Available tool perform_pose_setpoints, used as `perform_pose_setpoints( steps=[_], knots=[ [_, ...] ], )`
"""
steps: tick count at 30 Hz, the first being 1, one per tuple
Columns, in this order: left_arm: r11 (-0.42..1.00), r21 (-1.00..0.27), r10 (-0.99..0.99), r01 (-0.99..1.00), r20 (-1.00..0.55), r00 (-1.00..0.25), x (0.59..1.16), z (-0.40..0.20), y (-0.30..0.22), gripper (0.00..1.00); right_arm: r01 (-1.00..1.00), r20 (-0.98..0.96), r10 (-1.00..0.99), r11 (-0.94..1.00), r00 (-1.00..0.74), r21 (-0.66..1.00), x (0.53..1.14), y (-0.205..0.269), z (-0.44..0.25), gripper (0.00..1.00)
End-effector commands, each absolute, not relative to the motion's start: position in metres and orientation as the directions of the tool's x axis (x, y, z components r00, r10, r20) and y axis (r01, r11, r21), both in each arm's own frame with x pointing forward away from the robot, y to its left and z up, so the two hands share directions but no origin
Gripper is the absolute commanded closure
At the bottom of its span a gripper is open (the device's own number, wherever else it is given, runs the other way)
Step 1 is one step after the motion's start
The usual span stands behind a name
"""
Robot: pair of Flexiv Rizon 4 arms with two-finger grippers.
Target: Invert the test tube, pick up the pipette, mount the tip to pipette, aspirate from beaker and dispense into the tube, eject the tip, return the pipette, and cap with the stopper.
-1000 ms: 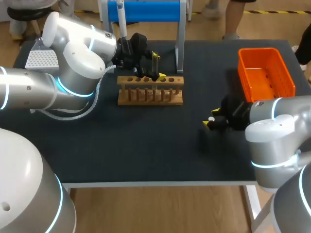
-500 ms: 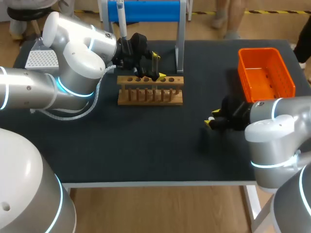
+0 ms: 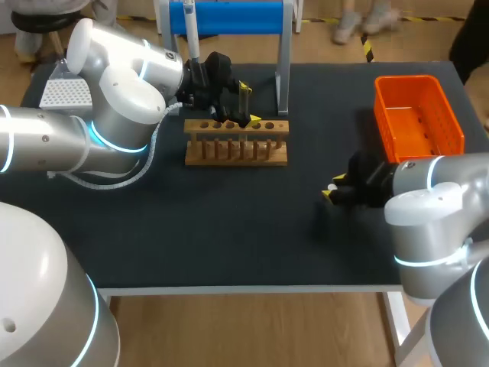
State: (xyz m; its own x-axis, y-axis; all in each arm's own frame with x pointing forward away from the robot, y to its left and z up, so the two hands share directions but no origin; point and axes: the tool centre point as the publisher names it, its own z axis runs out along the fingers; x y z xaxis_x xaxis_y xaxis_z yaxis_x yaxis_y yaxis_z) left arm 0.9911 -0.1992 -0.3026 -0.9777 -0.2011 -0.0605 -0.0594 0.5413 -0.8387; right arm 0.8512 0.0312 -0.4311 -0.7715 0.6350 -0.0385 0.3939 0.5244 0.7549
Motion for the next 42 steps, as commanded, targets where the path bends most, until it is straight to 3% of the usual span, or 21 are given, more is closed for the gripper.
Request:
perform_pose_setpoints(
  steps=[1,42],
  knots=[
    [0.543,-0.838,-0.200,-0.060,-0.059,-0.978,0.9913,-0.3022,-0.1992,0.00,0.397,-0.041,0.639,0.526,-0.769,0.752,0.8501,0.0317,-0.4309,0.55],
    [0.543,-0.838,-0.200,-0.060,-0.059,-0.978,0.9913,-0.3022,-0.1992,0.00,0.419,-0.034,0.656,0.520,-0.754,0.744,0.8540,0.0312,-0.4333,0.64]
  ],
)
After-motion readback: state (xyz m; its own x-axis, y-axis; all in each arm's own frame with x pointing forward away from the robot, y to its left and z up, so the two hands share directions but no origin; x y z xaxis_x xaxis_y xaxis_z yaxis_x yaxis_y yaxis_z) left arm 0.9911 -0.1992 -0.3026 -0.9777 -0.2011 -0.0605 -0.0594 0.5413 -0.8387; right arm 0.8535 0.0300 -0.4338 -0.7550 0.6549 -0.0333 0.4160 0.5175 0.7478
